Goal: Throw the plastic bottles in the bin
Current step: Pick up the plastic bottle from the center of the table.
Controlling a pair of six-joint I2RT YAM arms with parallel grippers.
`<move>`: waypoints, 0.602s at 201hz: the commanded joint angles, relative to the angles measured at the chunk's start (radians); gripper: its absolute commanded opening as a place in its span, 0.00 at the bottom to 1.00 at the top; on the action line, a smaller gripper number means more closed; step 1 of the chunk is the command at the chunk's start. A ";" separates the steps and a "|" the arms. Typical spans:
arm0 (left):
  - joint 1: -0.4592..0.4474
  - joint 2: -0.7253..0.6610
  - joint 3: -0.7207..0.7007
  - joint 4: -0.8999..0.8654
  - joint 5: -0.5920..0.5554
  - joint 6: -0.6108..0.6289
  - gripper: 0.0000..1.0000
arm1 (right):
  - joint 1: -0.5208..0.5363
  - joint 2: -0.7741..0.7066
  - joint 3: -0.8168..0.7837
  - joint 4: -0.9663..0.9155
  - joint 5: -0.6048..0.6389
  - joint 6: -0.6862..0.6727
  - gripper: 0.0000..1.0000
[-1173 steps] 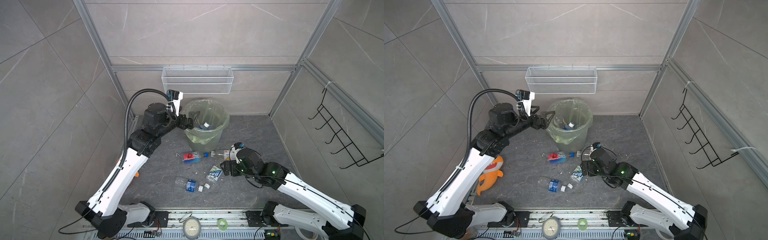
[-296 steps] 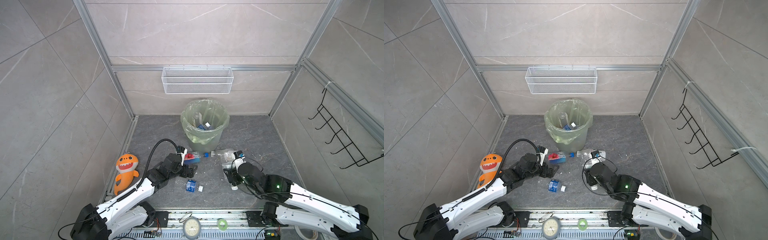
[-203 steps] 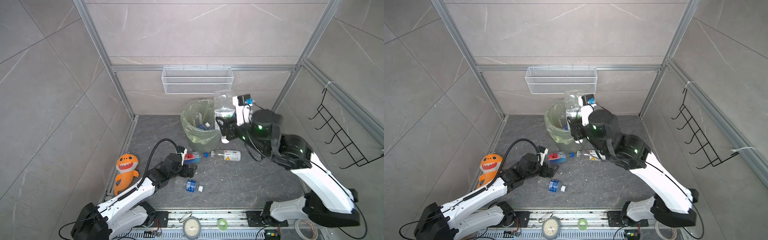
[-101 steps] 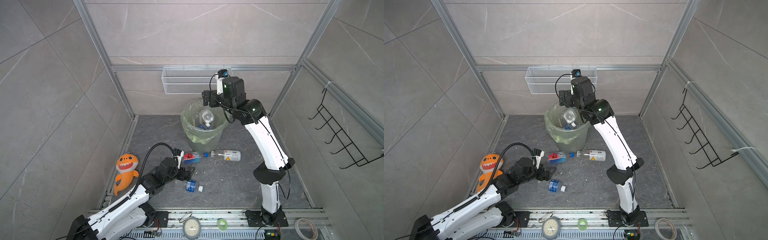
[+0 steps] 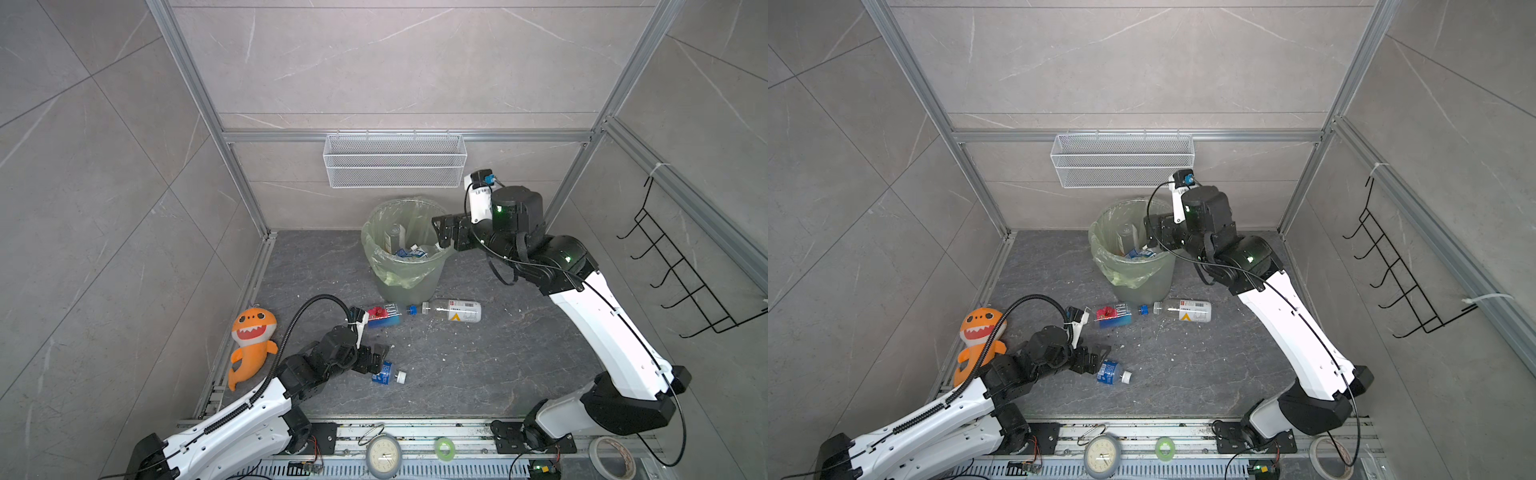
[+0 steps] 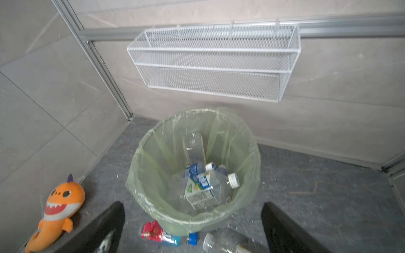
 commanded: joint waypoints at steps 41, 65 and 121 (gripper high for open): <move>-0.178 0.082 0.082 -0.079 -0.221 -0.224 1.00 | 0.005 -0.134 -0.311 0.061 -0.054 0.035 0.99; -0.232 0.099 0.077 -0.095 -0.264 -0.332 1.00 | 0.006 -0.172 -0.386 0.075 -0.061 0.044 0.99; -0.287 0.135 0.075 -0.176 -0.305 -0.566 1.00 | 0.005 -0.200 -0.498 0.107 -0.061 0.061 0.99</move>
